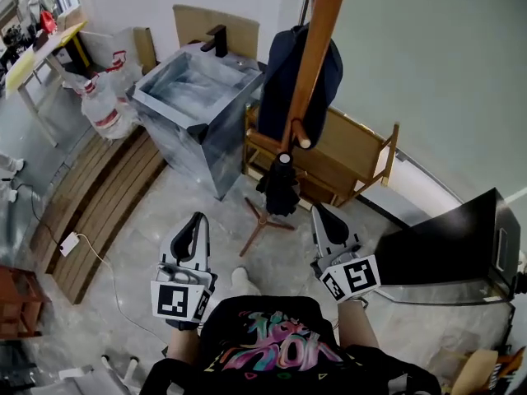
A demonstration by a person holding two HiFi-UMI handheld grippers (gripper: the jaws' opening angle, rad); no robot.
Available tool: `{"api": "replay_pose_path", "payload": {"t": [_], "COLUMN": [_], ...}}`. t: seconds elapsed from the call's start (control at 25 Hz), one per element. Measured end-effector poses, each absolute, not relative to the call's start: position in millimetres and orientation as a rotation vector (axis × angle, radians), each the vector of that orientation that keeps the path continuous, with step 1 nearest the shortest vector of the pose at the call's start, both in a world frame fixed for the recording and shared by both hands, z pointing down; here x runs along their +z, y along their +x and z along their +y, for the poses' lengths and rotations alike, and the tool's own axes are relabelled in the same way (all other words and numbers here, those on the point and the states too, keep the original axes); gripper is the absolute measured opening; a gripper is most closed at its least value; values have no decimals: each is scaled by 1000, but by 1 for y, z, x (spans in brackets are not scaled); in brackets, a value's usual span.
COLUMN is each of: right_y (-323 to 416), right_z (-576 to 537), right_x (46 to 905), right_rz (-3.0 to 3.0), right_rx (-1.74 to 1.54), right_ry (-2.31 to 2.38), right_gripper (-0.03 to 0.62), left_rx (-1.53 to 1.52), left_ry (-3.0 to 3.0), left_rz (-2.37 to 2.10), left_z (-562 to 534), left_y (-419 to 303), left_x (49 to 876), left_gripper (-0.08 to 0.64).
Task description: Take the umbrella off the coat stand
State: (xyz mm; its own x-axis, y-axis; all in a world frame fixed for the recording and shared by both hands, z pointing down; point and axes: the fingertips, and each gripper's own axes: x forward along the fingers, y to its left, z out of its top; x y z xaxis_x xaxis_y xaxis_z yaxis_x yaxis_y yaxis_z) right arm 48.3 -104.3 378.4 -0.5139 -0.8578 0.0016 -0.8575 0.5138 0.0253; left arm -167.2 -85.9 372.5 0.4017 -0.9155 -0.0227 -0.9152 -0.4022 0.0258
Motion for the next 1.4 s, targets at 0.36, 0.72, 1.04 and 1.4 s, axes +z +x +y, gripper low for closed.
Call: {"api": "replay_pose_path", "payload": {"t": [0.36,0.72,1.04,1.4], "right_y": [44,71,99,113], "right_z": [-147,-144,-143,-144], "right_x": [376,378,388,393], "right_rz": [-2604,-2579,-2572,-2559], "right_rx": [-23,-10,40,56], "right_ry": [1731,1744,1785,1807], "right_gripper": [15,15,15,15], "left_rx": [-51,-3,-85,-93], "left_ry": [2734,2742,2775,2796], "left_rz": [-1502,-1437,-1424,-1324], "left_z": [-146,-153,-158,-163], "left_y": [-171,-133,-106,-87], "left_x": [376,379,376,381], "left_gripper": [34,34,34,46]}}
